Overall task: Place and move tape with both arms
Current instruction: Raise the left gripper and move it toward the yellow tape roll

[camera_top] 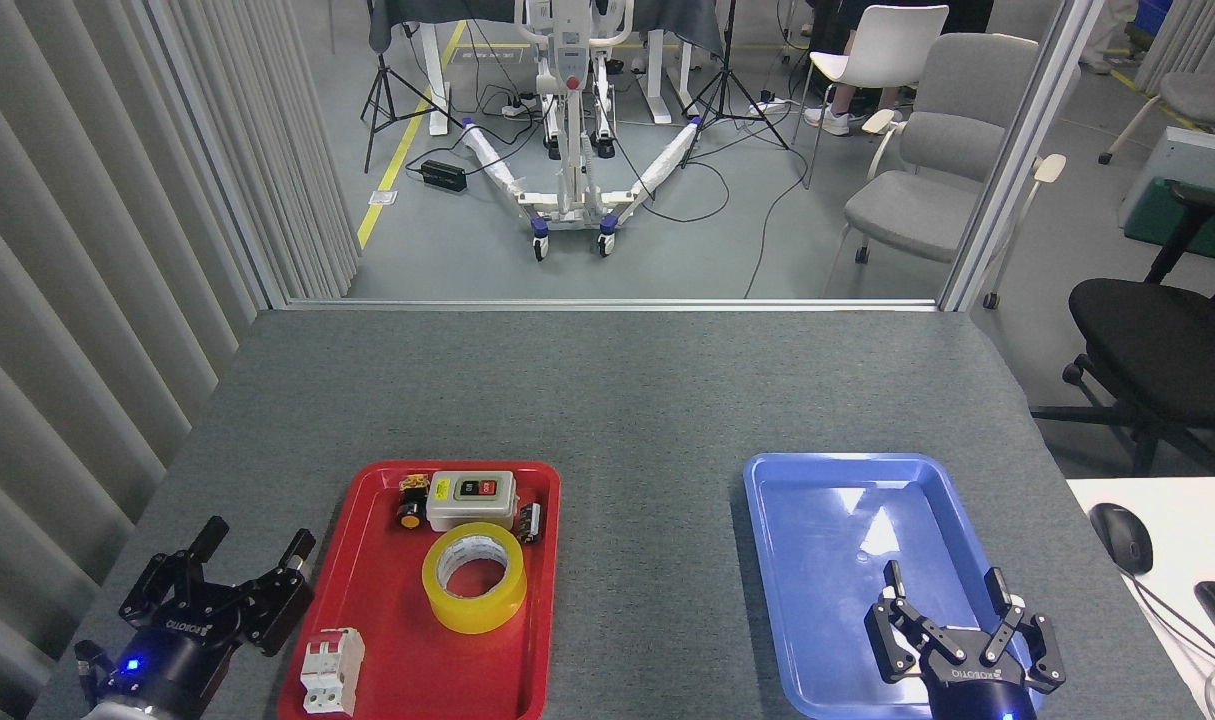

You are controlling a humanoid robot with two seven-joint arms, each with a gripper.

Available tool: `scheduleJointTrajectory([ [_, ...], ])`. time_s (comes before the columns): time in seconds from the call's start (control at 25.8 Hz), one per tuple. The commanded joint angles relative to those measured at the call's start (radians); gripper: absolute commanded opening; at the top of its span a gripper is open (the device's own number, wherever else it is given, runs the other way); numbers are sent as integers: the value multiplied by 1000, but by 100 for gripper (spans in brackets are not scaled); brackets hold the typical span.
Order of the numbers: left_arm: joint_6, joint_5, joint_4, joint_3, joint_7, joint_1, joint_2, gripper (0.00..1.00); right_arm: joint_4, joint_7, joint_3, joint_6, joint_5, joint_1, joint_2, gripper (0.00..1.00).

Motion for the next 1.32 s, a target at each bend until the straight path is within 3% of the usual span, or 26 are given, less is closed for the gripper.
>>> scheduleJointTrajectory([
  [0.0, -9, 4, 3, 2, 9, 1, -1, 100, -2, 2, 0, -1, 0, 2, 1, 100],
  [0.46, -12, 11, -1, 37, 16, -4, -6, 100, -2, 2, -1, -13, 0, 8, 12, 100],
  [0.66, -112, 19, 6, 49, 3, -17, -15, 100, -2, 2, -1, -13, 0, 8, 12, 100],
  [1.28, -10, 30, -32, 65, -75, -60, -32, 100, 4, 2, 0, -10, 0, 8, 10, 100],
])
